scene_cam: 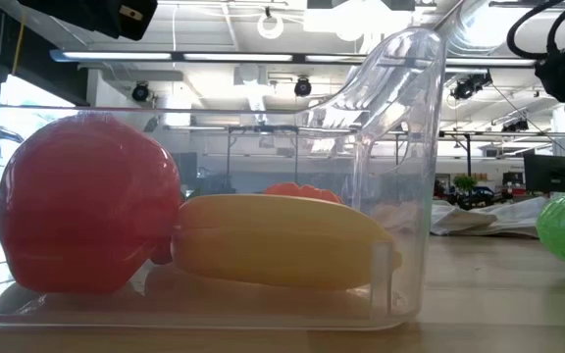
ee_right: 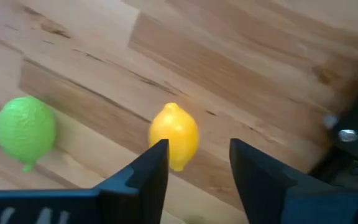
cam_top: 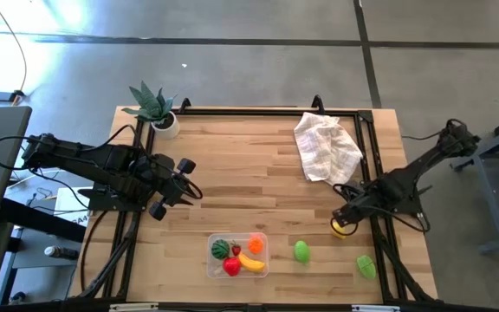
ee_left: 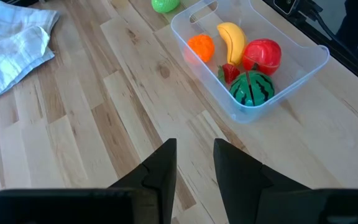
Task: Pick and placing Produce into tupperware
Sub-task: Put the lemon into the bin
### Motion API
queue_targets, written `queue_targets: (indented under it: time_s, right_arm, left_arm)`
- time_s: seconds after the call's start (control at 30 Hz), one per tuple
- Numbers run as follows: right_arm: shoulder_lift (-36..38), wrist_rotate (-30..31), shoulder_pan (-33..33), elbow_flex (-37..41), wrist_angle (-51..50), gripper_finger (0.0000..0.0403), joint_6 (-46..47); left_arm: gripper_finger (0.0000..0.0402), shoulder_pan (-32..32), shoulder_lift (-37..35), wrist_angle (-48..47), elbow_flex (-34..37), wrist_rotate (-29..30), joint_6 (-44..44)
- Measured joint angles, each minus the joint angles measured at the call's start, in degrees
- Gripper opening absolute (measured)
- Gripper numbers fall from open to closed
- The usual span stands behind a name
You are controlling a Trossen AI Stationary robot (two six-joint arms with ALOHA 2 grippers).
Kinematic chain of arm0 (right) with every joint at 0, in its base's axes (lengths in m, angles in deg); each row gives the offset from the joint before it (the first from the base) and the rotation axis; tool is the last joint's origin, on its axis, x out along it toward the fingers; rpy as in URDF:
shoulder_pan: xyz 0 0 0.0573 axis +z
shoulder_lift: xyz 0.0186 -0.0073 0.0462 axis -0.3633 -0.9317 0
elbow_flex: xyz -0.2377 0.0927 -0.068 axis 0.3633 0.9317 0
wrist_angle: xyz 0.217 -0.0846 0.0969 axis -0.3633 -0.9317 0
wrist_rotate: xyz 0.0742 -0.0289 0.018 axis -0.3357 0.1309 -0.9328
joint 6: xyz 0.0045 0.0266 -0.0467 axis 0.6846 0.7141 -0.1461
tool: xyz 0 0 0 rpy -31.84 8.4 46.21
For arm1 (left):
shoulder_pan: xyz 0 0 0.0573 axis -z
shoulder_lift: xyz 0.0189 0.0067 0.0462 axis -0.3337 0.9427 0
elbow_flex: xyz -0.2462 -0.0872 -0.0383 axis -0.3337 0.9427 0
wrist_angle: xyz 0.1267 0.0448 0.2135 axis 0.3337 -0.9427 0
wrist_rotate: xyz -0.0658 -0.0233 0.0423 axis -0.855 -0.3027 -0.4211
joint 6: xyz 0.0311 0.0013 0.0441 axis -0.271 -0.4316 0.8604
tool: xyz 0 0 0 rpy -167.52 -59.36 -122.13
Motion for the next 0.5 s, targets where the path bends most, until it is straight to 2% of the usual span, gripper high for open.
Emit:
queue_targets:
  time_s: [0.27,0.5]
  right_arm:
    - [-7.52,-0.10,0.96,0.00,4.48,0.0174,-1.04]
    - [-14.24,-2.60,1.11,0.00,7.45,0.0174,-1.85]
  left_arm:
    - [0.0095,0.01,0.00,0.00,0.00,0.01,0.02]
    - [0.0095,0.02,0.00,0.00,0.00,0.02,0.02]
